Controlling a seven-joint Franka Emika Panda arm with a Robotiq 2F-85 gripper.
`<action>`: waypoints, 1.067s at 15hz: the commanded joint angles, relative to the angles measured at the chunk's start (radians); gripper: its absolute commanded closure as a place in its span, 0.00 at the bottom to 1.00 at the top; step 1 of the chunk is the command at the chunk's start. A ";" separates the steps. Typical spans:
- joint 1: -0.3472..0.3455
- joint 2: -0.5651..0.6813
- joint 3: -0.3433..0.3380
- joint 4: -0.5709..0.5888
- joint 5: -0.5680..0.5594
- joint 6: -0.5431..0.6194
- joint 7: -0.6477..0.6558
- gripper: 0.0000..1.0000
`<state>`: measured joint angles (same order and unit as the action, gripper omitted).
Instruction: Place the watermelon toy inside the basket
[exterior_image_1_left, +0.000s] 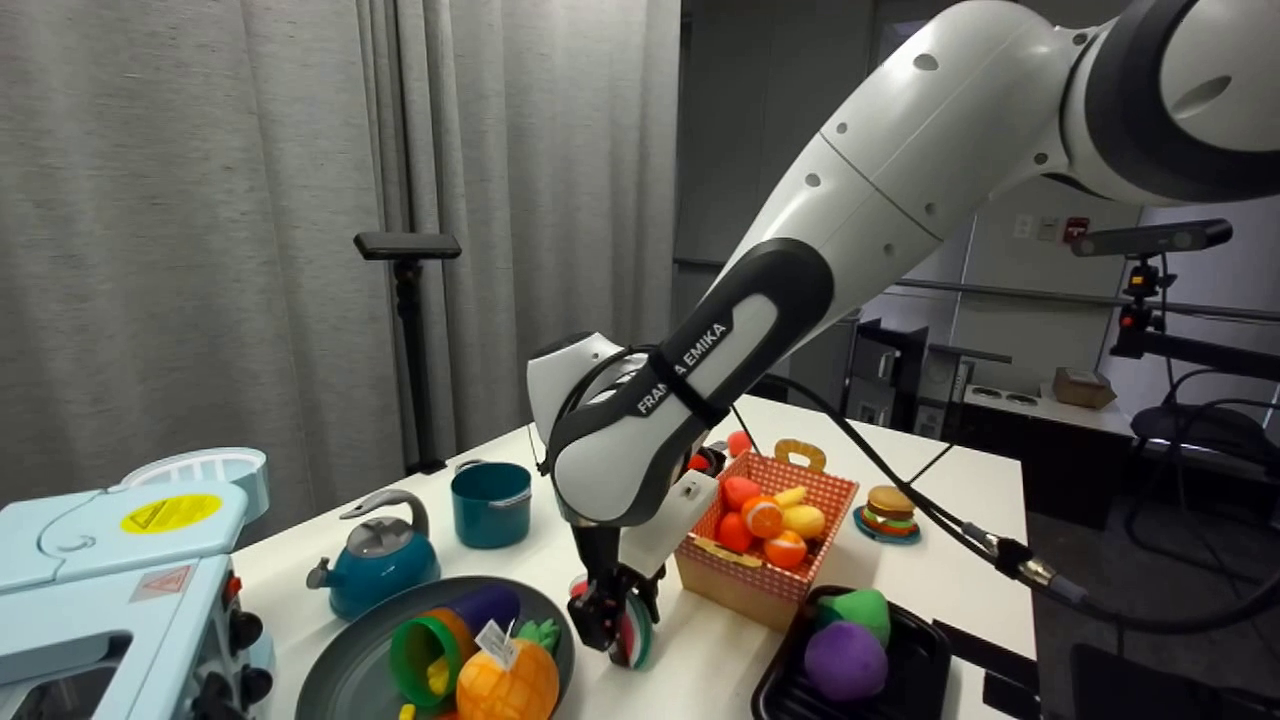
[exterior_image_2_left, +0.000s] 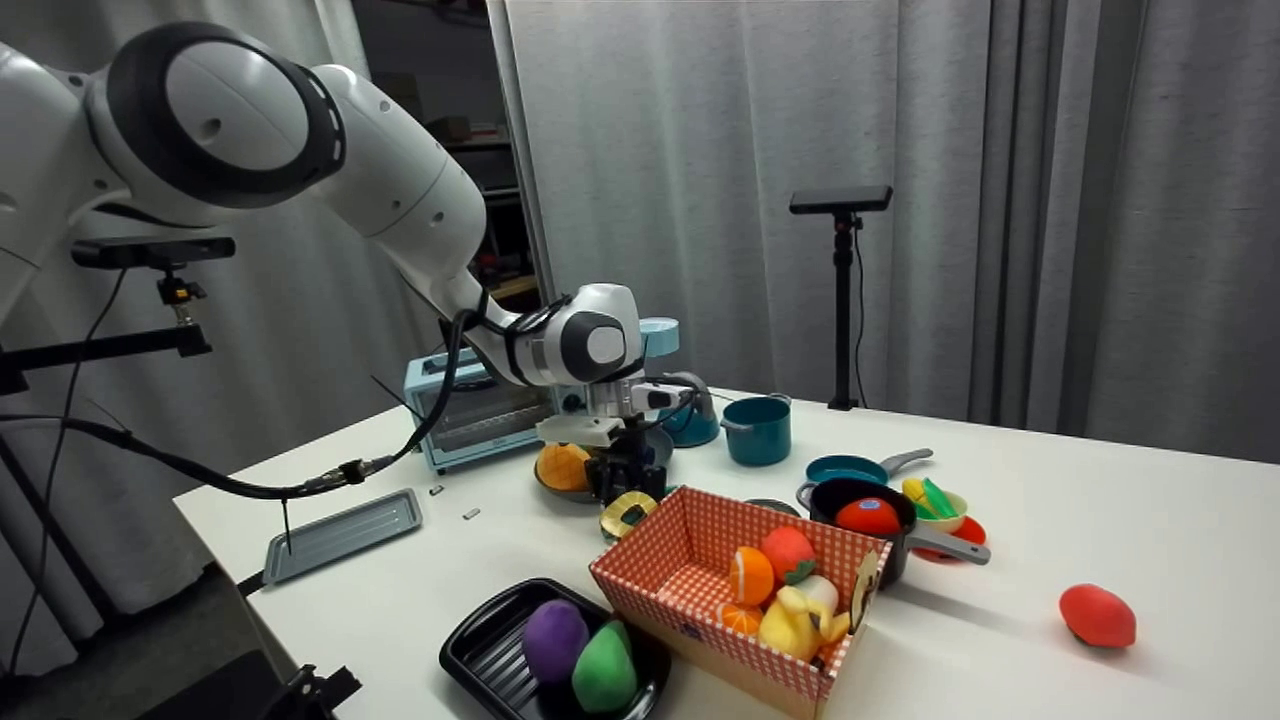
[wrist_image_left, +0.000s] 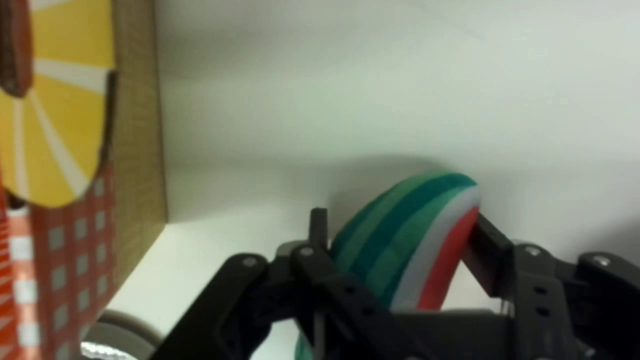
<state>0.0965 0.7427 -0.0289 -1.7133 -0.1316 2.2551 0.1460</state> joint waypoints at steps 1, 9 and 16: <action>-0.011 -0.030 -0.011 -0.001 -0.003 0.024 -0.017 0.60; -0.032 -0.123 -0.012 -0.019 0.010 0.063 -0.028 0.95; -0.061 -0.298 -0.010 -0.108 0.070 0.036 -0.015 0.95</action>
<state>0.0640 0.5584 -0.0470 -1.7254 -0.0970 2.2964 0.1397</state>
